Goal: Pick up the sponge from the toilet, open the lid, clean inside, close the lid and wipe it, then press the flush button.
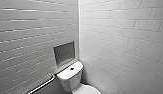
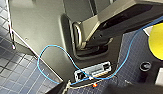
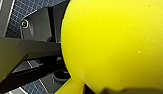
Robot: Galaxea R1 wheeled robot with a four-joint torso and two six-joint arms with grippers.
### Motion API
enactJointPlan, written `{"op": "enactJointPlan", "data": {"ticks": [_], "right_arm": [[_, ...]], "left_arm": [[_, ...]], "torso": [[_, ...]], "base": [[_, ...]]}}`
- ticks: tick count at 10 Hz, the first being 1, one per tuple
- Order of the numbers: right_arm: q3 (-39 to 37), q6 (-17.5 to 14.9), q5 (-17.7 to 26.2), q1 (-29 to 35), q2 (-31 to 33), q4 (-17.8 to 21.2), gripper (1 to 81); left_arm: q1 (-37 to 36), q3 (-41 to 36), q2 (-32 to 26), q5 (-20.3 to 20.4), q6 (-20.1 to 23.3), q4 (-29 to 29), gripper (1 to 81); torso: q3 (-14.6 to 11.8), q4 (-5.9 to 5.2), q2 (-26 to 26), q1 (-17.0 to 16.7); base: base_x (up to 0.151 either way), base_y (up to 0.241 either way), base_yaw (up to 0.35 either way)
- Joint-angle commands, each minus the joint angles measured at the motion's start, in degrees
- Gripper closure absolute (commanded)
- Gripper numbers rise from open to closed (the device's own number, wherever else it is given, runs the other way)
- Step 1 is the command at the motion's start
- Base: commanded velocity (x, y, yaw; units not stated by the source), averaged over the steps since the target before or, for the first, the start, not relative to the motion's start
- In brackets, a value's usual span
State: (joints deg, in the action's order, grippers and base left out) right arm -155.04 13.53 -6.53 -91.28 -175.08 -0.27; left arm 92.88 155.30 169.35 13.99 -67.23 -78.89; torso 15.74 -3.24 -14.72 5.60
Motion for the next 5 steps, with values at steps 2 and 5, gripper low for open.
{"op": "enactJointPlan", "data": {"ticks": [2,5], "right_arm": [[0.3,-0.2,3.3,1.3,-0.2,-0.8,81.1],[0.1,-0.2,3.3,1.3,-0.2,-0.9,81.1]], "left_arm": [[-1.0,0.0,-0.4,-1.7,0.4,-0.6,1.0],[-1.1,0.0,-0.5,-1.7,0.5,-0.6,1.0]], "torso": [[0.0,0.0,1.9,-1.3],[0.0,0.0,4.1,-2.7]], "base": [[0.0,0.0,0.0],[0.0,0.0,0.0]]}}
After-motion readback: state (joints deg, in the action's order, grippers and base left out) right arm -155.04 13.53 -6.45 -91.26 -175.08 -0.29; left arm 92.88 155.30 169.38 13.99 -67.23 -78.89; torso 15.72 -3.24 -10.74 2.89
